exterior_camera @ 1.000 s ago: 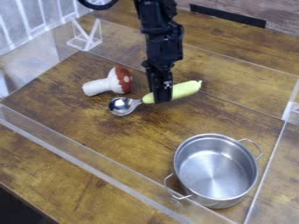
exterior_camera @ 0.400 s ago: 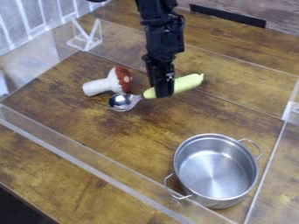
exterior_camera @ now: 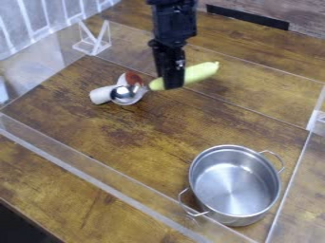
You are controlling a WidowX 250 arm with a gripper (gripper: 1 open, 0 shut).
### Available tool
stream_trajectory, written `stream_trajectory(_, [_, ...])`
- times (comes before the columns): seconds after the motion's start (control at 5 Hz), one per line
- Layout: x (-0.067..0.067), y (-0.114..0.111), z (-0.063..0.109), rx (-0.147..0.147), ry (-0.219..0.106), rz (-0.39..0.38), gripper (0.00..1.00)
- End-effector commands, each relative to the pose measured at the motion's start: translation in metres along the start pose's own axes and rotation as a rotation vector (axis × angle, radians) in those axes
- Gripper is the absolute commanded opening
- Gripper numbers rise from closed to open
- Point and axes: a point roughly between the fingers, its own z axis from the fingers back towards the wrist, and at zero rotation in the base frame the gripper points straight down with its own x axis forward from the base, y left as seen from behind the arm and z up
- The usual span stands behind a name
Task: Move the green spoon to the left
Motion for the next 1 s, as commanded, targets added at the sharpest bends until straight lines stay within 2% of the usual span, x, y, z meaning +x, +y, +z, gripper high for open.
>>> stream_trajectory(0.0, [-0.026,0.003,0.052,0.094,-0.079,0.034,0.0])
stream_trajectory(0.4, [-0.063,0.002,0.06,0.11,-0.09,0.078,0.0])
stream_trajectory(0.8, [-0.081,0.021,0.054,0.099,-0.081,0.078,0.0])
